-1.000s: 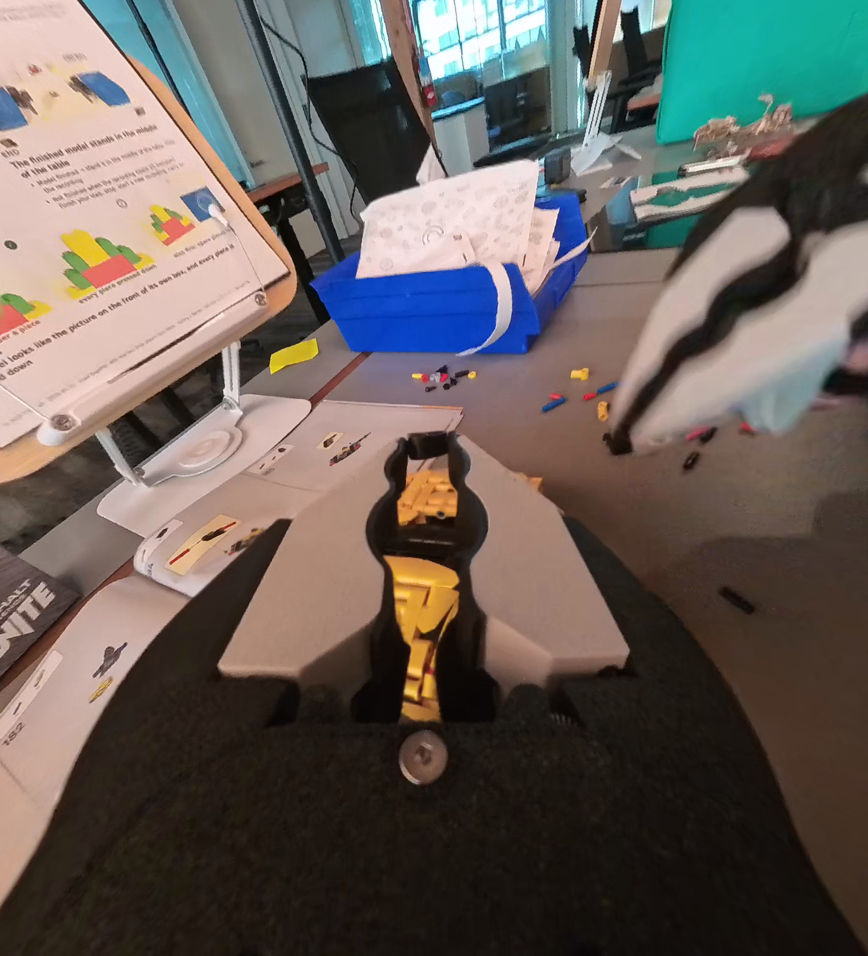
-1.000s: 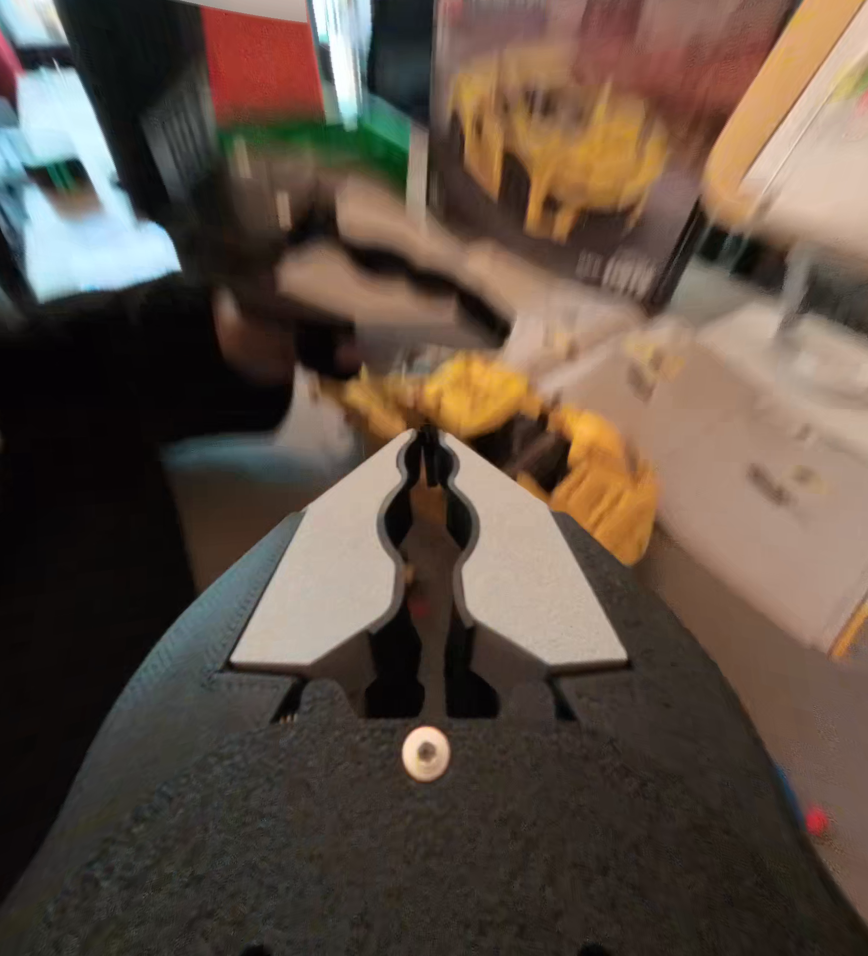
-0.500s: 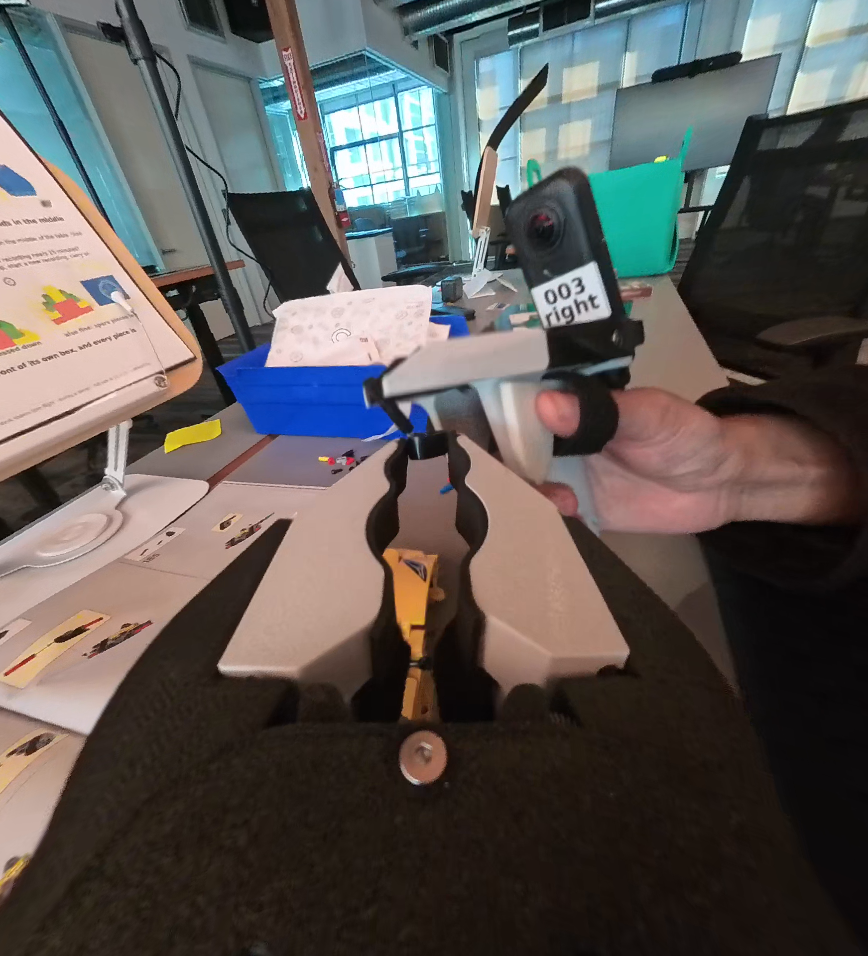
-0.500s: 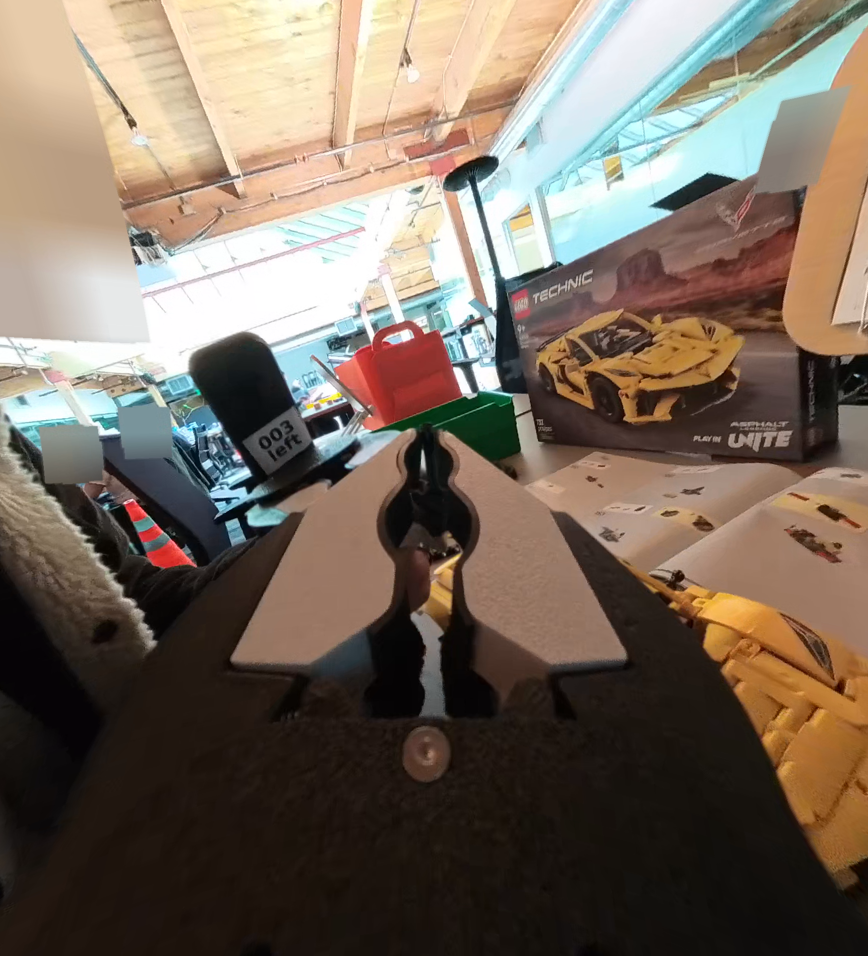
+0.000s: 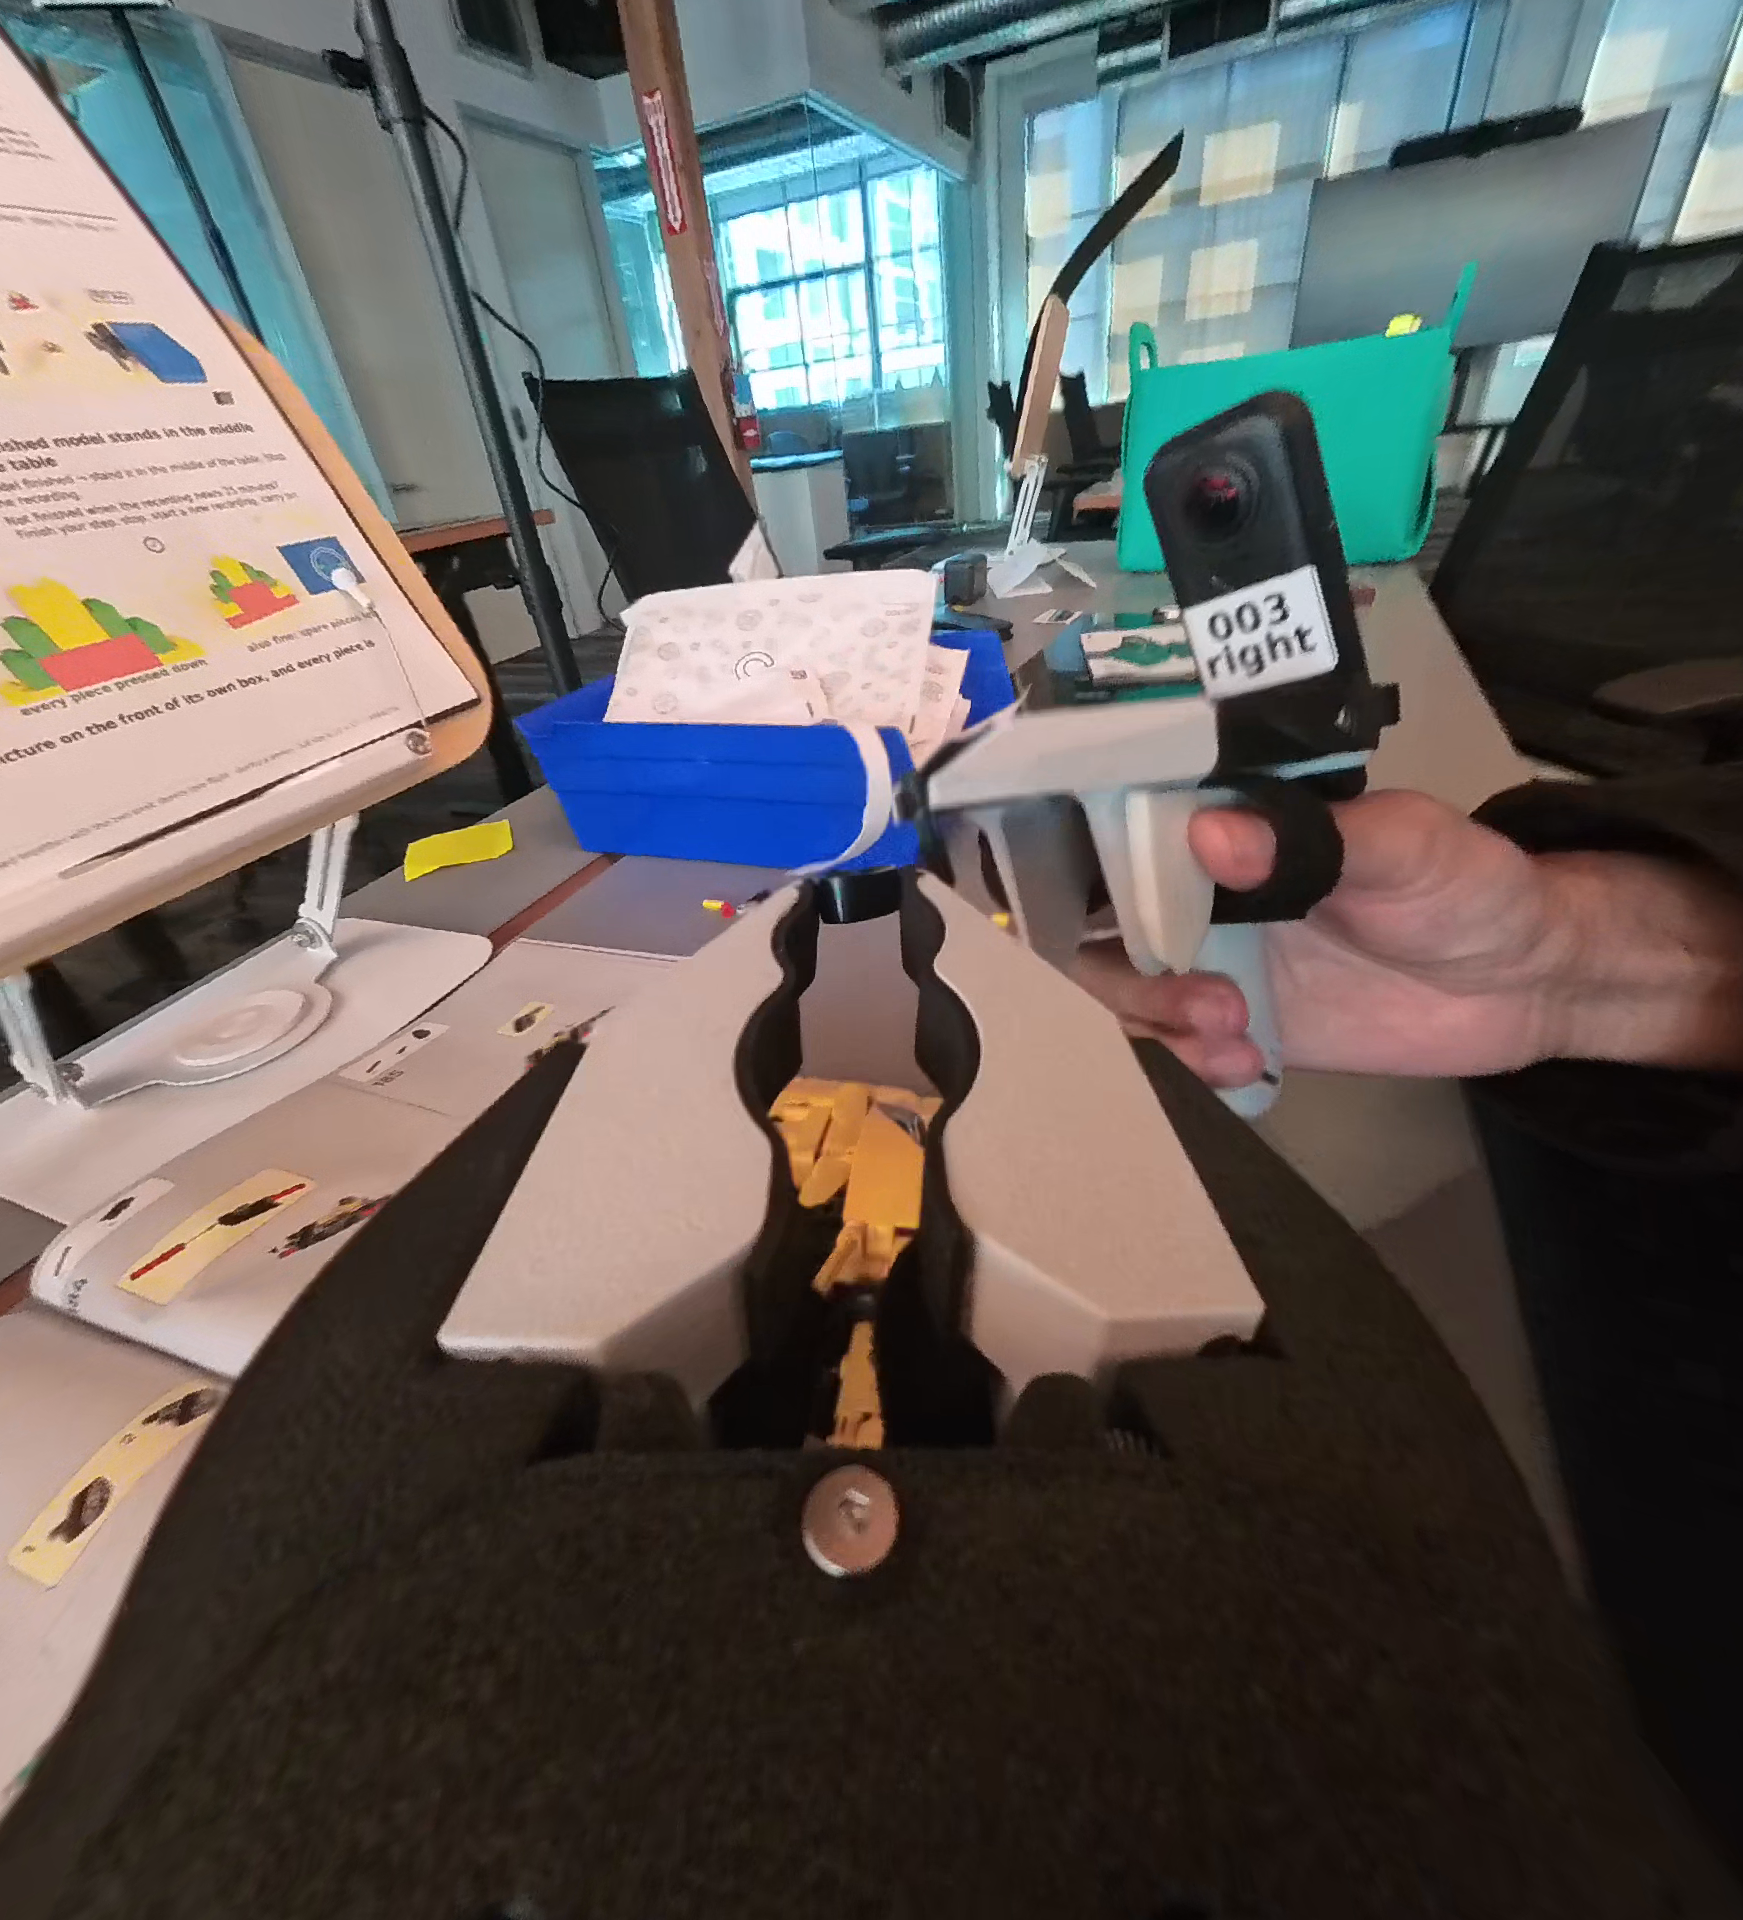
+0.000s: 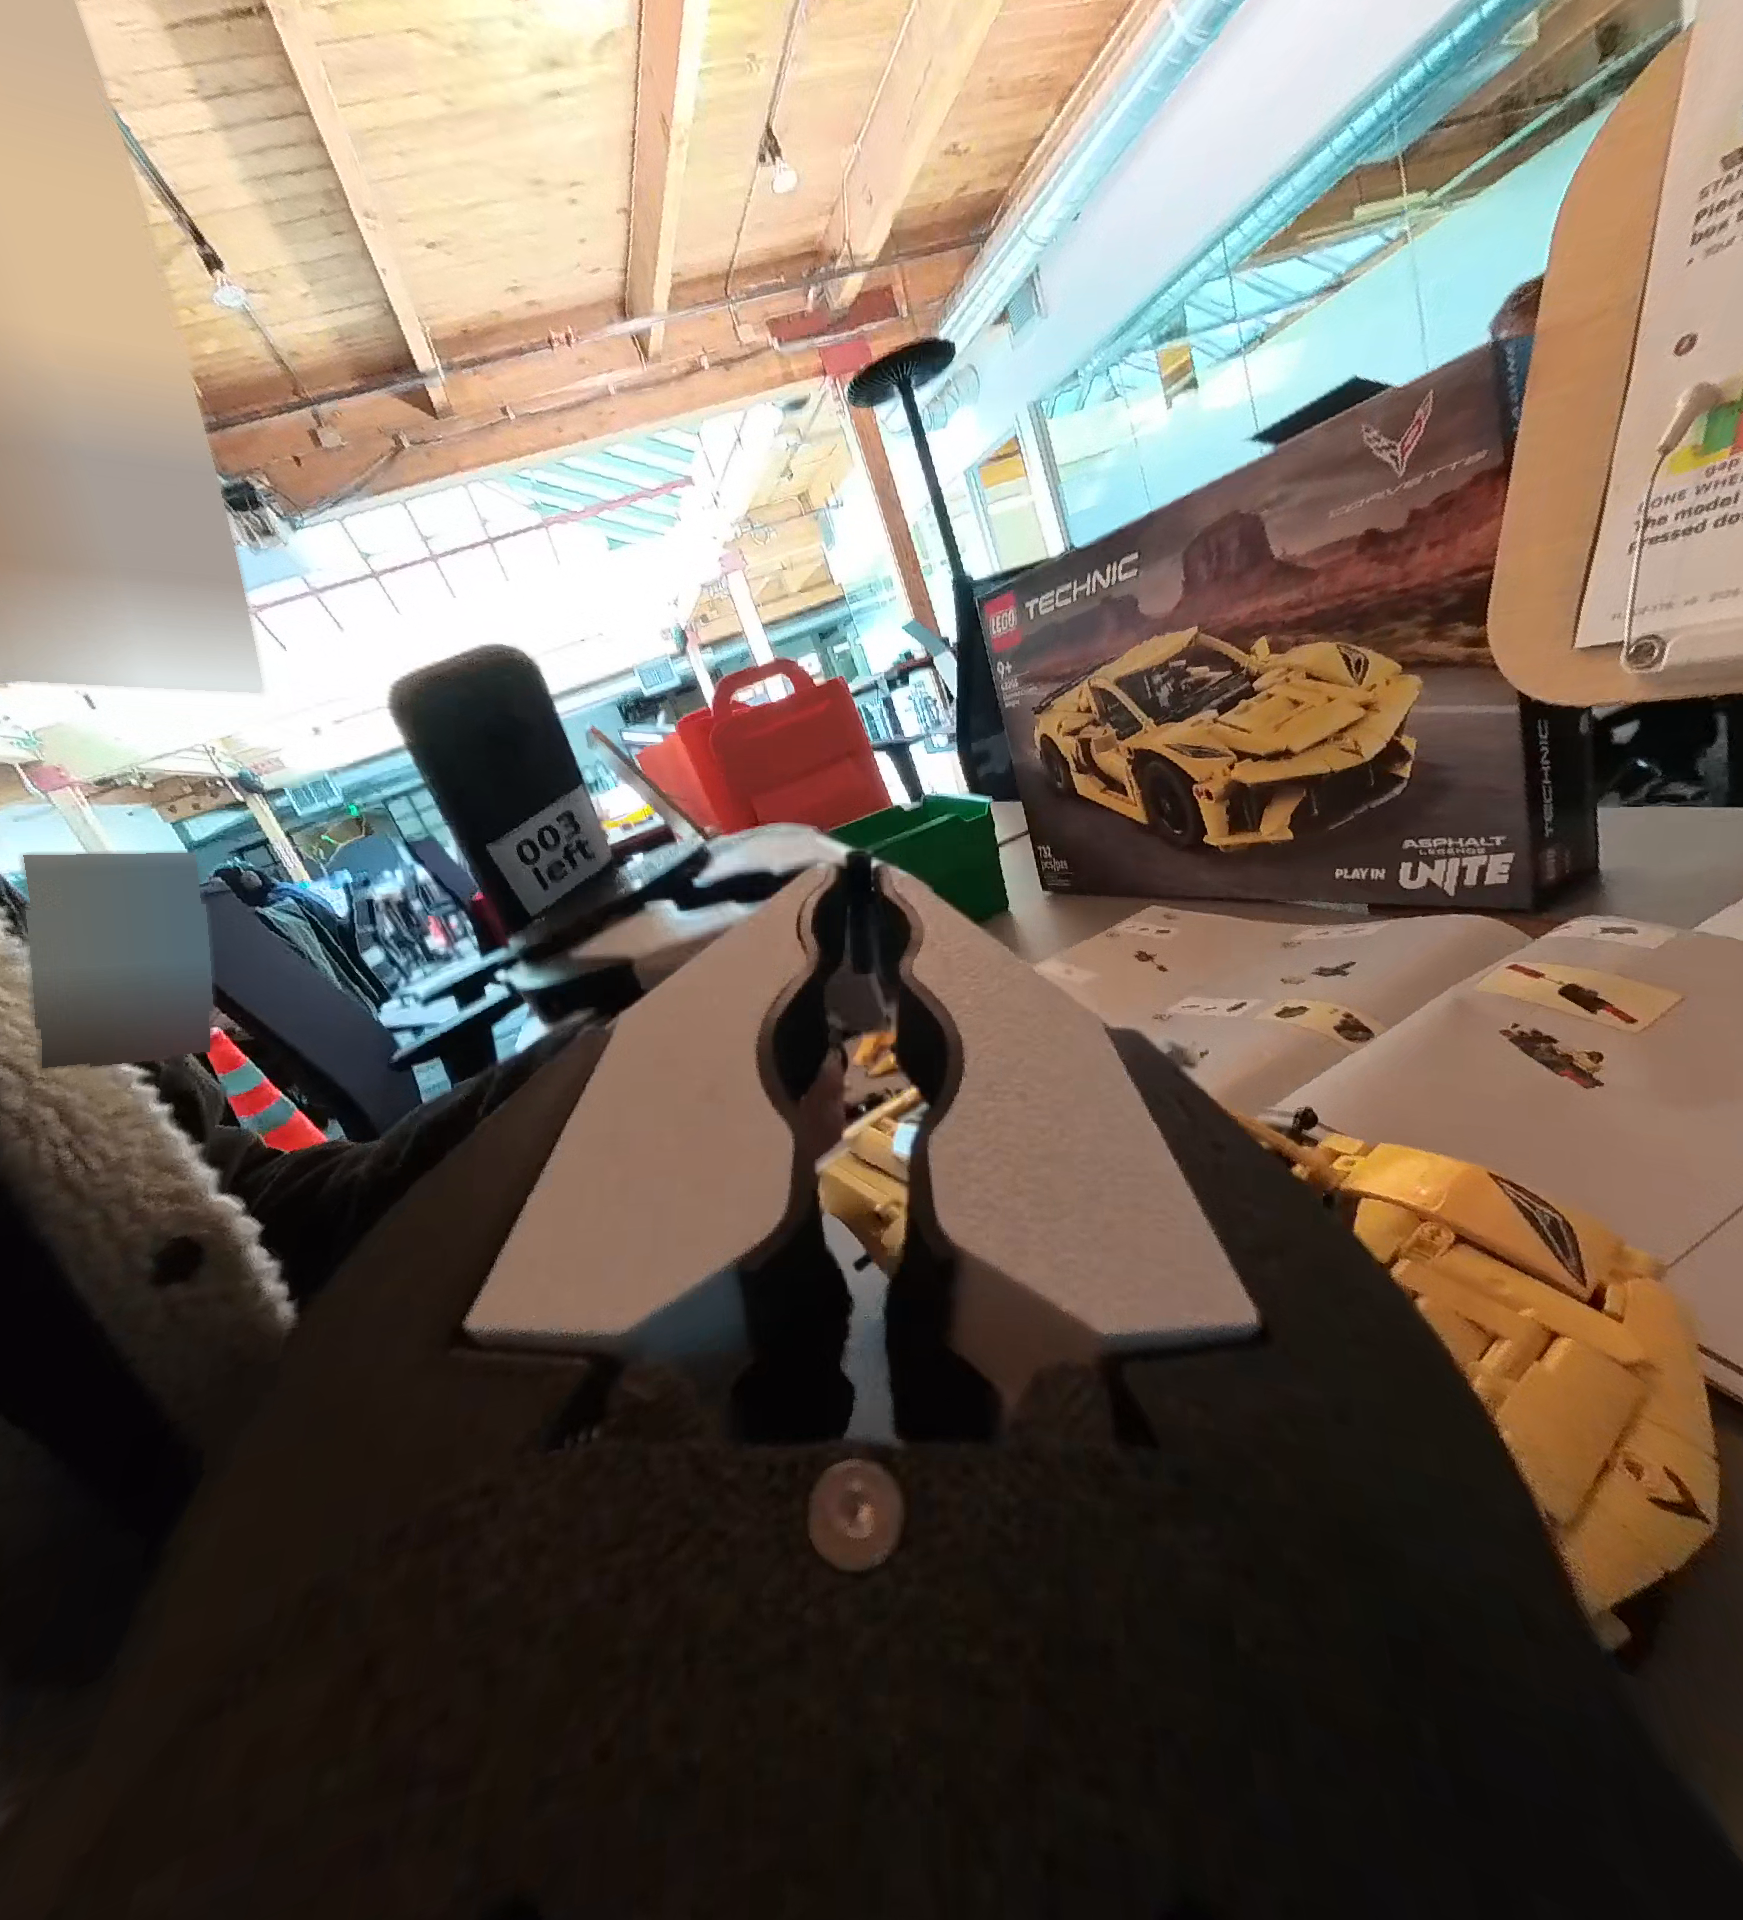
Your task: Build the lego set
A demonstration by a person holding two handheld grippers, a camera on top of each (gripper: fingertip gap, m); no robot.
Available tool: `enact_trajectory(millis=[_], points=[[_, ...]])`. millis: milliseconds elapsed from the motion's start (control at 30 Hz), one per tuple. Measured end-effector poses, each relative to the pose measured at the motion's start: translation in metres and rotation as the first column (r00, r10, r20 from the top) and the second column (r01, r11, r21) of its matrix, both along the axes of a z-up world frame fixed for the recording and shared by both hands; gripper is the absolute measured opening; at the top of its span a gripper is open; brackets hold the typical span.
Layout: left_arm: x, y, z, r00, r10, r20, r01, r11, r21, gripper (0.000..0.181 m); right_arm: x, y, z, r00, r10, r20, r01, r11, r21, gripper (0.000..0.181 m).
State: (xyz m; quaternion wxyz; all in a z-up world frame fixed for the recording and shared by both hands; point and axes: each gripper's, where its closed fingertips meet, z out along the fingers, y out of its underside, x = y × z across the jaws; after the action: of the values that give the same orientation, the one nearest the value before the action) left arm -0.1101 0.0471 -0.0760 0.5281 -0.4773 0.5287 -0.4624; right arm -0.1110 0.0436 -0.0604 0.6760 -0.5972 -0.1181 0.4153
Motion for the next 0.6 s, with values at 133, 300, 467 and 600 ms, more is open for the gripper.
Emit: enact_trajectory(millis=[133, 300, 467, 600], points=[[0.004, -0.01, -0.005, 0.999, -0.041, -0.018, 0.041, 0.999, -0.001, 0.015, 0.005, 0.002, 0.01, 0.997, 0.009, -0.083, -0.007, 1.0, 0.019, 0.003], [0.005, -0.013, -0.004, 0.999, -0.052, -0.003, 0.052, 0.998, -0.026, 0.015, 0.0, 0.005, 0.002, 0.998, -0.01, -0.058, 0.011, 1.0, 0.018, 0.004], [0.001, -0.002, 0.003, 0.999, -0.032, 0.032, 0.035, 0.995, -0.09, 0.015, 0.006, 0.003, 0.002, 0.997, -0.013, -0.073, 0.014, 1.0, 0.01, 0.003], [0.0, -0.001, 0.005, 0.999, -0.025, 0.045, 0.029, 0.995, -0.1, 0.015, 0.008, 0.002, 0.001, 0.996, -0.003, -0.085, 0.003, 1.0, 0.0, 0.003]])
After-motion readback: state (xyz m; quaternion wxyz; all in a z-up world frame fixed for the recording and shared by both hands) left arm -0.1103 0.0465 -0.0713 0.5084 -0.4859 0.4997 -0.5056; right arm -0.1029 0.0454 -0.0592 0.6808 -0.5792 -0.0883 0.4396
